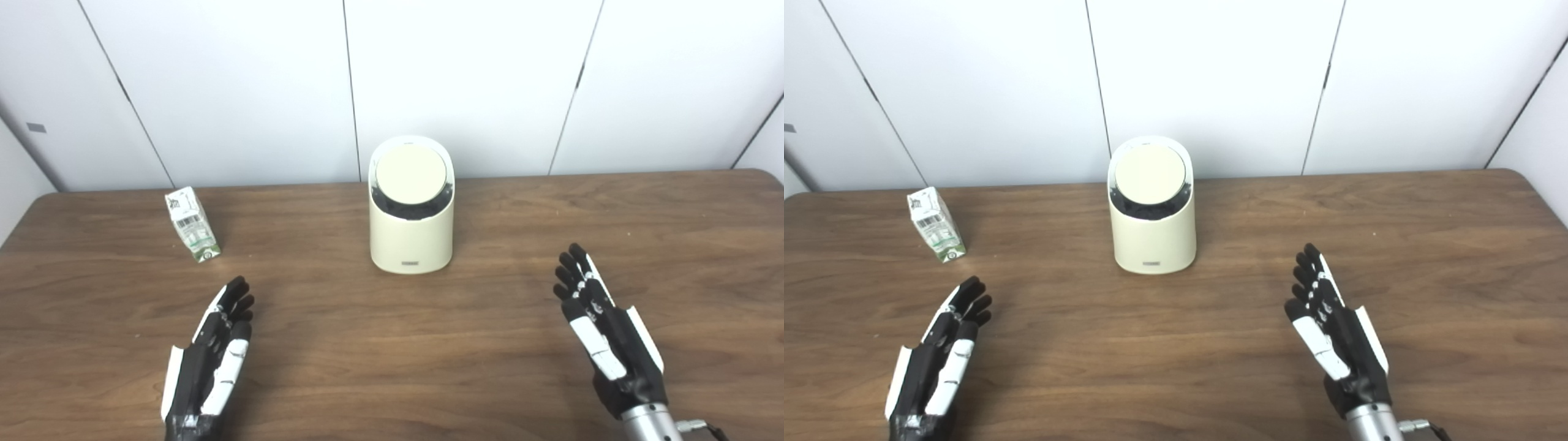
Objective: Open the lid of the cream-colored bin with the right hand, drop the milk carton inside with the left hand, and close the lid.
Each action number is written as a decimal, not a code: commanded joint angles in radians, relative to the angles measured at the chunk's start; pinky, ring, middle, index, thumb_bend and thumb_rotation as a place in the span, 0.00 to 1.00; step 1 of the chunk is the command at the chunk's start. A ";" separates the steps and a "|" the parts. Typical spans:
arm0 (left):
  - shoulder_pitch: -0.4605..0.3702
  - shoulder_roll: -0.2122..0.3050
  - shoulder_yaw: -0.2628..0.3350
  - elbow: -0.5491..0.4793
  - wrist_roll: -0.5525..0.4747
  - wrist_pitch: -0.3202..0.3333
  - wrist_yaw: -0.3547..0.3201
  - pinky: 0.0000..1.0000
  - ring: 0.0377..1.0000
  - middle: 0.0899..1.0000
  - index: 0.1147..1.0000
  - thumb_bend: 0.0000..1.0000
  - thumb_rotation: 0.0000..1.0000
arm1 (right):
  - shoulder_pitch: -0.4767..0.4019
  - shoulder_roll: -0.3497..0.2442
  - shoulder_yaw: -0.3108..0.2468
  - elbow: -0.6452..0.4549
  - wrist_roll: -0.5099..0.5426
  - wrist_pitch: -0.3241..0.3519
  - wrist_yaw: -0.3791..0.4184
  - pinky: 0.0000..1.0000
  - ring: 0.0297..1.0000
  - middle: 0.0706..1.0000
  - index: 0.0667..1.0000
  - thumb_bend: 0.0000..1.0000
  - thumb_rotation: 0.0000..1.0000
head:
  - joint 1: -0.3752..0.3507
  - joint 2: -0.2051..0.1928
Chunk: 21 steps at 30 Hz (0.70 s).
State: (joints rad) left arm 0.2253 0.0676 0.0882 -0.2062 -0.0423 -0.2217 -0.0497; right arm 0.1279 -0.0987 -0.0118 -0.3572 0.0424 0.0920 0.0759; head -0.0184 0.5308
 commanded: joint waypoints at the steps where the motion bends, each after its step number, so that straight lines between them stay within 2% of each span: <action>1: 0.054 0.005 -0.003 0.012 0.008 -0.051 0.000 0.89 0.90 0.92 0.94 0.53 0.71 | -0.064 -0.001 0.001 -0.045 -0.025 -0.011 -0.010 0.83 0.93 0.95 0.95 0.60 0.59 | -0.001 -0.014; 3: 0.056 0.002 -0.007 0.009 0.014 -0.046 0.000 0.90 0.90 0.93 0.95 0.52 0.73 | -0.103 -0.003 -0.007 -0.039 -0.019 -0.003 -0.011 0.83 0.93 0.94 0.94 0.66 0.57 | 0.002 -0.024; 5: 0.058 0.001 -0.011 0.007 0.012 -0.040 -0.002 0.90 0.90 0.93 0.95 0.52 0.74 | -0.149 0.006 -0.012 -0.045 -0.039 0.043 -0.026 0.83 0.92 0.93 0.93 0.70 0.55 | 0.004 -0.034; 11: 0.064 -0.004 -0.017 0.001 0.018 -0.037 -0.003 0.90 0.91 0.92 0.95 0.49 0.75 | -0.278 0.008 0.005 -0.017 -0.122 0.111 -0.051 0.85 0.91 0.91 0.91 0.80 0.56 | 0.003 -0.051; 17: 0.072 -0.014 -0.025 -0.011 0.024 -0.032 -0.002 0.89 0.91 0.93 0.95 0.47 0.75 | -0.425 0.033 0.058 0.011 -0.245 0.195 -0.072 0.87 0.90 0.90 0.90 0.81 0.51 | 0.001 -0.062; 21: 0.072 -0.019 -0.028 -0.012 0.024 -0.031 -0.001 0.91 0.92 0.93 0.96 0.45 0.74 | -0.493 0.038 0.083 0.054 -0.296 0.211 -0.081 0.82 0.88 0.89 0.89 0.80 0.51 | 0.001 -0.063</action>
State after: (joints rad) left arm 0.2290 0.0632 0.0740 -0.2102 -0.0180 -0.2241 -0.0530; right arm -0.3320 -0.0637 0.0716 -0.3012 -0.2379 0.3076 0.0064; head -0.0169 0.4679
